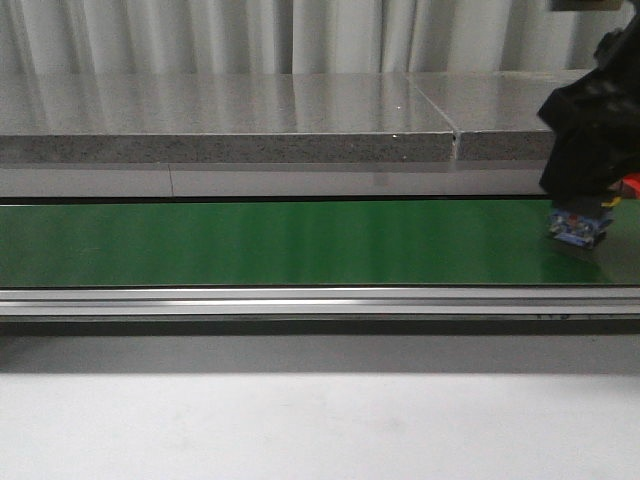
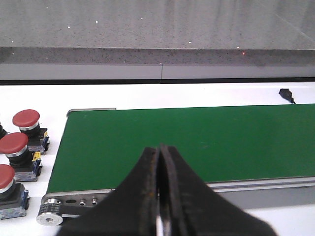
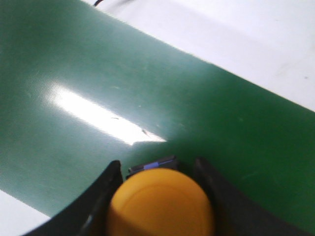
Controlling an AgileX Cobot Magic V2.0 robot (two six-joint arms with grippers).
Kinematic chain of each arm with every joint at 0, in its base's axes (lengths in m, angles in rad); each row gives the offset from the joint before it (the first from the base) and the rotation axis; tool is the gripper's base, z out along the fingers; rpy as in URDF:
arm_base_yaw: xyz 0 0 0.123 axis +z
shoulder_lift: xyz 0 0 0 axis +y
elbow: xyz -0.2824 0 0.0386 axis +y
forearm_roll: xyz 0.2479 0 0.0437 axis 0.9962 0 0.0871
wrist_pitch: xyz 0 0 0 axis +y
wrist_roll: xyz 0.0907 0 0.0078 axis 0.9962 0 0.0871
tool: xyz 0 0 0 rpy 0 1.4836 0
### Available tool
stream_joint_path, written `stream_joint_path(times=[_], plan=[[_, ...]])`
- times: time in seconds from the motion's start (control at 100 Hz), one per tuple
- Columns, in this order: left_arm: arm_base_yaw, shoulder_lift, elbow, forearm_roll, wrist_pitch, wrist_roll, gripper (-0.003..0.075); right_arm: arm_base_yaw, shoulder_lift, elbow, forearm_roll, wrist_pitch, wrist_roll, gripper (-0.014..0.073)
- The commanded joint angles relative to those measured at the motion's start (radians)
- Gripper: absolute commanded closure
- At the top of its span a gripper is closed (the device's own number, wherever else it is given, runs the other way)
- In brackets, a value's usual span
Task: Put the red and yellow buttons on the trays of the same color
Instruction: 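Grasp the yellow button on the belt with the right gripper, then lower the yellow button into the yellow tray and open the right gripper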
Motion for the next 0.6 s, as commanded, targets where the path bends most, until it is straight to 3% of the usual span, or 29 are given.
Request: stream_joint_path(times=[0.0,0.32,0.59], plan=[[-0.007,0.005,-0.029,-0.009,-0.076,0.0,0.0739,-0.065,-0.093,-0.024,0.014,-0.011,0.009,0.0452],[-0.007,0.005,-0.029,-0.009,-0.076,0.0,0.0739,-0.447,-0.216,-0.023,0.014,0.045,0.078,0.0452],[-0.007,0.005,-0.029,-0.009,-0.076,0.0,0.0739,-0.694,-0.161,0.027,0.014,-0.054,0.187,0.0452]])
